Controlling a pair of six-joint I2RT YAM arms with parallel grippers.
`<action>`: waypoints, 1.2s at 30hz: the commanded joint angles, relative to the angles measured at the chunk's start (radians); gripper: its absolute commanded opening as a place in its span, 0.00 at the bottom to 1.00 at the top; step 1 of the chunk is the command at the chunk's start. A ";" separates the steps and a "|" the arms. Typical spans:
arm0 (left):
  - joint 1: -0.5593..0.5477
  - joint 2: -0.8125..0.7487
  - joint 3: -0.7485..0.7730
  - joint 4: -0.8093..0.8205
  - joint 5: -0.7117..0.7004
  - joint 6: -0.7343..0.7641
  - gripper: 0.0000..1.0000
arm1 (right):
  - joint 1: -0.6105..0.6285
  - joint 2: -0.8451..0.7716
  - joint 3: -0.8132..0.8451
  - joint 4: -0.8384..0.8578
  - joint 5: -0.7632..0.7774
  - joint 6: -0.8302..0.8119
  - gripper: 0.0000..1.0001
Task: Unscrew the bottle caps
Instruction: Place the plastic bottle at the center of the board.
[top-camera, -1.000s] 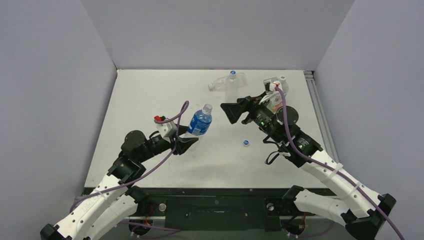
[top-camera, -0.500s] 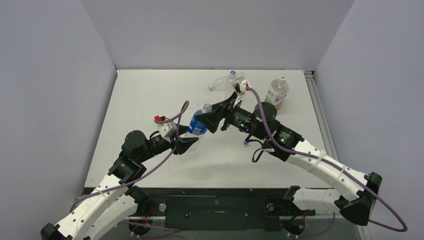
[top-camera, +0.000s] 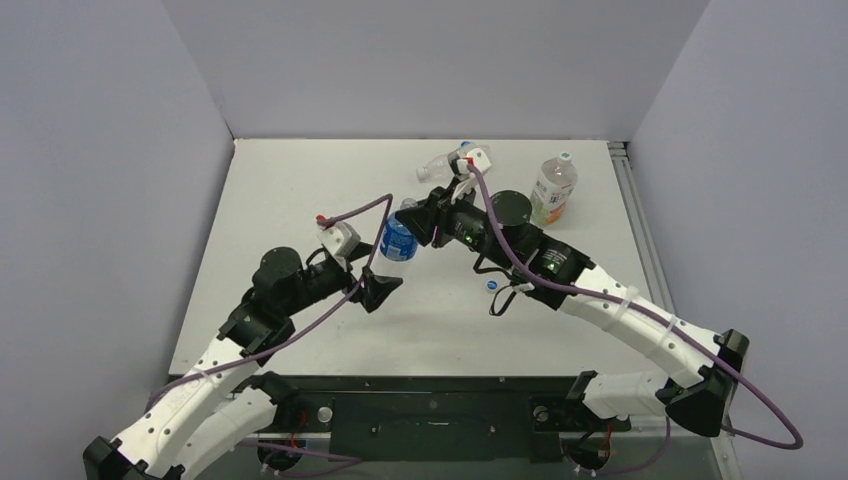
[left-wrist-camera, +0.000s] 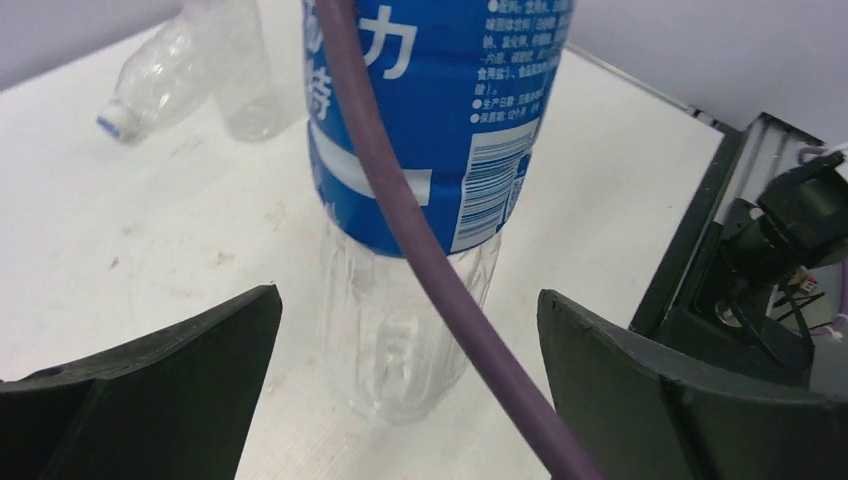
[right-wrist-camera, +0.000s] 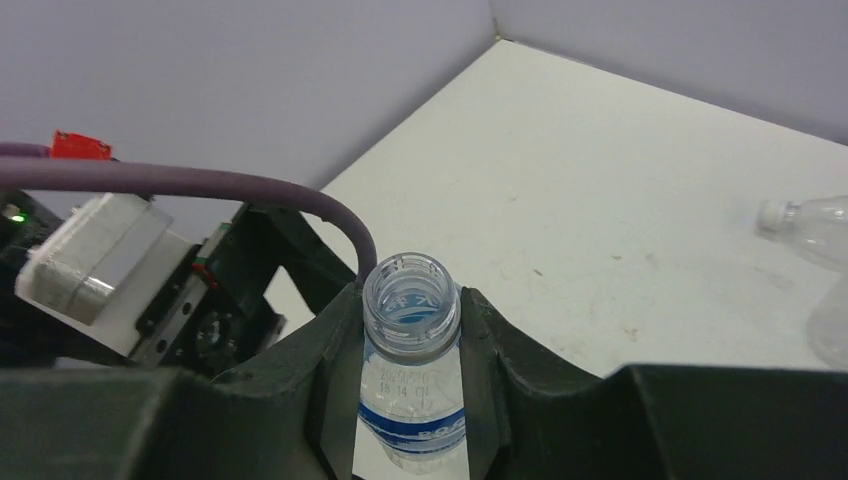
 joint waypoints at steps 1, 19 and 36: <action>0.063 0.061 0.135 -0.228 -0.106 -0.040 0.97 | 0.001 0.083 0.064 -0.058 0.173 -0.163 0.00; 0.578 0.389 0.549 -0.733 0.081 0.033 0.96 | -0.009 0.548 0.213 0.208 0.422 -0.254 0.00; 0.585 0.313 0.475 -0.654 0.118 0.012 0.97 | 0.011 0.710 0.231 0.407 0.520 -0.204 0.00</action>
